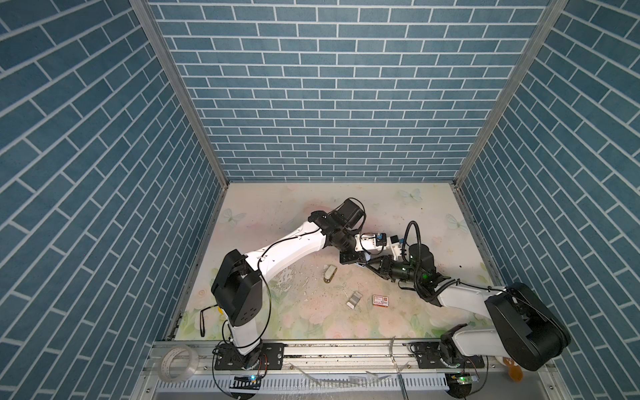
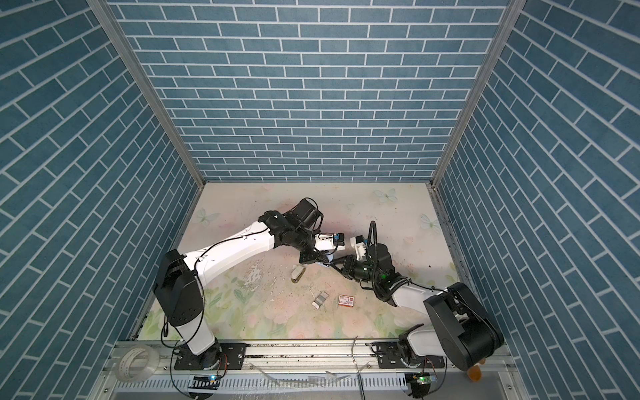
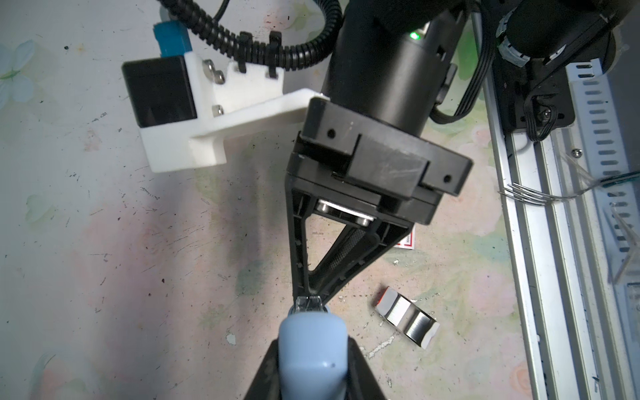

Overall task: Load the staples into the stapler
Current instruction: 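Pull the right gripper away to swing the stapler open while left holds it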

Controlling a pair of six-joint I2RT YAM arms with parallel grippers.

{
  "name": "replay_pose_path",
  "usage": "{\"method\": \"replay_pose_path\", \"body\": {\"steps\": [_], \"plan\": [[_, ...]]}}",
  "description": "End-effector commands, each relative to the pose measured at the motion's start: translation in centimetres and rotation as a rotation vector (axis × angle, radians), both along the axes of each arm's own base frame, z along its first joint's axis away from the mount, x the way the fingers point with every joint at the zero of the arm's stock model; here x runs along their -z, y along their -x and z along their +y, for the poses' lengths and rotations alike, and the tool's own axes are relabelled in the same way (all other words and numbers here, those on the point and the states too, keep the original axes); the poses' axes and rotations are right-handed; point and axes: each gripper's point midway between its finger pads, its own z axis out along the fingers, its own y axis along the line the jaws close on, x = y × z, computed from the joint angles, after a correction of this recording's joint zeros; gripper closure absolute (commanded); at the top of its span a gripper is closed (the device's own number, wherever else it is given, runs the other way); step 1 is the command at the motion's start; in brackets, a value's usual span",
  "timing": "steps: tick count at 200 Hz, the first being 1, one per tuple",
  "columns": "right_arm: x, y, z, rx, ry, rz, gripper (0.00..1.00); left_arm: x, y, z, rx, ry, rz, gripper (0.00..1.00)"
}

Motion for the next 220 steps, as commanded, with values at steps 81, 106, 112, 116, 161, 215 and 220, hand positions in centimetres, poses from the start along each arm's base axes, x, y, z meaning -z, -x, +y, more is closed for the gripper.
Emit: {"method": "replay_pose_path", "body": {"steps": [81,106,112,116,161,215,220], "plan": [[-0.4,0.3,0.9,-0.054,-0.028,-0.044,0.80,-4.4,1.0,-2.0,0.046,0.155,0.002,1.00],[-0.2,0.4,0.3,-0.026,-0.004,-0.049,0.79,-4.0,0.9,-1.8,0.040,0.146,-0.012,1.00],[0.0,0.4,0.0,-0.012,0.009,-0.048,0.78,-3.8,0.8,-1.7,0.037,0.144,-0.012,1.00],[0.2,0.4,-0.2,-0.006,0.022,-0.047,0.76,-3.8,0.7,-1.6,0.036,0.144,-0.013,1.00],[0.7,2.1,-2.9,0.042,0.124,-0.106,0.61,-4.0,0.2,-1.0,0.005,0.182,0.041,1.00],[-3.6,5.3,-4.0,-0.042,0.090,-0.311,0.47,-5.0,1.3,-1.4,0.032,0.240,0.188,1.00],[-4.3,5.5,-4.0,-0.048,0.085,-0.337,0.47,-5.2,1.5,-1.5,0.036,0.246,0.205,1.00]]}}
